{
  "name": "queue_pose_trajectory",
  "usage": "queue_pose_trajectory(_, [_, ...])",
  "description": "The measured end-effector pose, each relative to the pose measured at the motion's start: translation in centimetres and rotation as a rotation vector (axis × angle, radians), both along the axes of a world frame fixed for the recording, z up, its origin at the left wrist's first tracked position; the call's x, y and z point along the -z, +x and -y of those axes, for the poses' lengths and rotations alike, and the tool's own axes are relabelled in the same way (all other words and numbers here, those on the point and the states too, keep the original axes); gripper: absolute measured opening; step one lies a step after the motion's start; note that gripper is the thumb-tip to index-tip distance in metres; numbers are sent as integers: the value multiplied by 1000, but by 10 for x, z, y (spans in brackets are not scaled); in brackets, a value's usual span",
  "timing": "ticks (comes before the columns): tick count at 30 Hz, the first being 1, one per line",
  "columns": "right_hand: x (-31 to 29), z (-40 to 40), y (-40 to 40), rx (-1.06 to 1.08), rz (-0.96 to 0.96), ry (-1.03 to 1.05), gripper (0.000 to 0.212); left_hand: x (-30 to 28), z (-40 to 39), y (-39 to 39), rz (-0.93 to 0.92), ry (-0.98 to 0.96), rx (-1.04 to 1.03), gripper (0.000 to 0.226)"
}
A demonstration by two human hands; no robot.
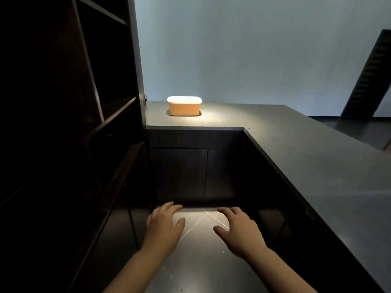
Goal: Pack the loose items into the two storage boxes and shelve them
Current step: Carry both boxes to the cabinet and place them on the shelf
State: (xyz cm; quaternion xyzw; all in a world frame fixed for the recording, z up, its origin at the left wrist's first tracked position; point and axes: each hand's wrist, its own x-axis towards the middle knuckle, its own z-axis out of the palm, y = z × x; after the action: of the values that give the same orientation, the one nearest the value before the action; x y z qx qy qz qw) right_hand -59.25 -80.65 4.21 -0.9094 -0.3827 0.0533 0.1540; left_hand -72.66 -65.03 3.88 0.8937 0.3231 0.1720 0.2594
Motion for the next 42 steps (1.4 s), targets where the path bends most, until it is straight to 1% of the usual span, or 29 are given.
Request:
queue_pose_trajectory(6, [4, -97, 126, 13, 23, 41, 58, 10, -95, 123, 17, 14, -16, 42])
queue_pose_trajectory(10, [-4, -158, 213, 4, 28, 32, 57, -5, -155, 209, 21, 51, -28, 41])
queue_pose_trajectory(13, [-15, -208, 274, -23, 76, 22, 56, -20, -204, 265, 54, 80, -62, 40])
queue_pose_trajectory(16, [-20, -263, 324, -51, 72, 20, 56, -23, -251, 307, 55, 58, -95, 40])
queue_pose_trajectory(21, [-16, -356, 393, -102, 51, 46, 57, -9, -338, 368, 32, 21, -132, 40])
queue_pose_trajectory(27, [-12, -457, 477, -70, 50, 40, 56, -8, -446, 460, 64, 3, -79, 41])
queue_pose_trajectory(29, [-18, -495, 504, -64, 51, 74, 54, -12, -485, 489, 74, 14, -74, 41])
queue_pose_trajectory(33, [-29, -561, 551, -56, 55, 204, 49, -24, -557, 542, 67, 27, -73, 40])
queue_pose_trajectory(37, [-27, -608, 603, -17, 53, 225, 50, -28, -613, 593, 78, 42, -85, 40])
queue_pose_trajectory(42, [-35, -672, 693, 34, 91, 268, 53, -32, -687, 660, 47, 111, -173, 42])
